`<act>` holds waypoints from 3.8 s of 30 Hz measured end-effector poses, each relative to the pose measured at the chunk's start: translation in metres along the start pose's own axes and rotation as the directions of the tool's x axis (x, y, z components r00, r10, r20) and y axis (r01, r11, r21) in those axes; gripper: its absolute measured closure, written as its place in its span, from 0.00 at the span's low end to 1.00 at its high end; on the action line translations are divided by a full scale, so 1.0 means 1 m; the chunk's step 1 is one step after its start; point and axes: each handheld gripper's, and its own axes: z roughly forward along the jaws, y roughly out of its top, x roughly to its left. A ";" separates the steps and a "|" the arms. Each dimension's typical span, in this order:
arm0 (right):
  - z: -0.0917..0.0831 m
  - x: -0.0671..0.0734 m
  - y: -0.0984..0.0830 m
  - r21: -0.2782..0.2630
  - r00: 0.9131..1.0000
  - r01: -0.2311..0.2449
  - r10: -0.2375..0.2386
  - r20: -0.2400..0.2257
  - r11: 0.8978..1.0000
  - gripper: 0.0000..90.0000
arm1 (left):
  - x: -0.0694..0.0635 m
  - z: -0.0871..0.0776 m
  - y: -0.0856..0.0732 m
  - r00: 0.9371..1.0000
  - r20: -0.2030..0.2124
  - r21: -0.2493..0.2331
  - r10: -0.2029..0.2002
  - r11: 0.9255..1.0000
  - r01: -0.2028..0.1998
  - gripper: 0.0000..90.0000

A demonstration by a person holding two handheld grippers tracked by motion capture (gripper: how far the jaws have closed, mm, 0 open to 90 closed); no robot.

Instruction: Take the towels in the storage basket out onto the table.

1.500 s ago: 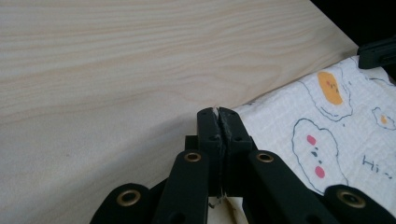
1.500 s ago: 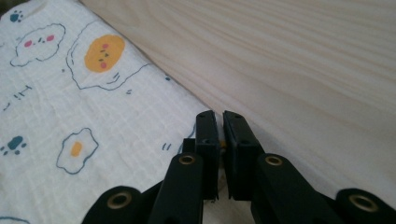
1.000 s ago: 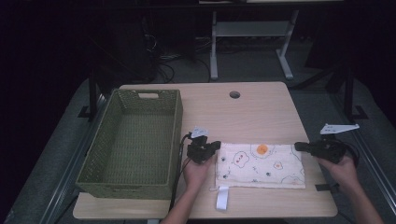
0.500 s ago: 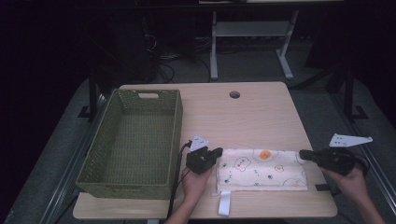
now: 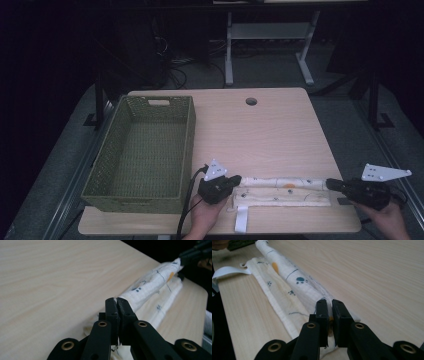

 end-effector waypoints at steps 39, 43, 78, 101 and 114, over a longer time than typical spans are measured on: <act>0.020 0.018 -0.025 0.111 0.998 -0.019 0.025 -0.057 0.994 0.90 | -0.013 0.021 -0.016 0.995 0.064 0.234 0.072 0.968 -0.085 0.85; 0.020 0.018 -0.025 0.110 0.998 -0.022 0.028 -0.054 0.994 0.87 | -0.018 0.020 -0.015 0.994 0.050 0.223 0.099 0.969 -0.107 0.81; 0.024 0.017 -0.021 0.106 0.962 -0.200 0.174 0.209 0.974 0.57 | -0.017 0.018 -0.018 0.989 -0.144 0.226 -0.014 0.973 0.047 0.57; 0.026 0.023 -0.019 0.104 0.958 -0.244 0.224 0.179 0.964 0.90 | -0.019 0.017 -0.022 0.993 -0.107 0.195 -0.043 0.979 0.063 0.90; 0.029 0.027 -0.021 0.093 0.961 -0.228 0.208 0.184 0.969 0.90 | -0.023 0.023 -0.020 0.988 -0.155 0.204 -0.003 0.978 0.035 0.74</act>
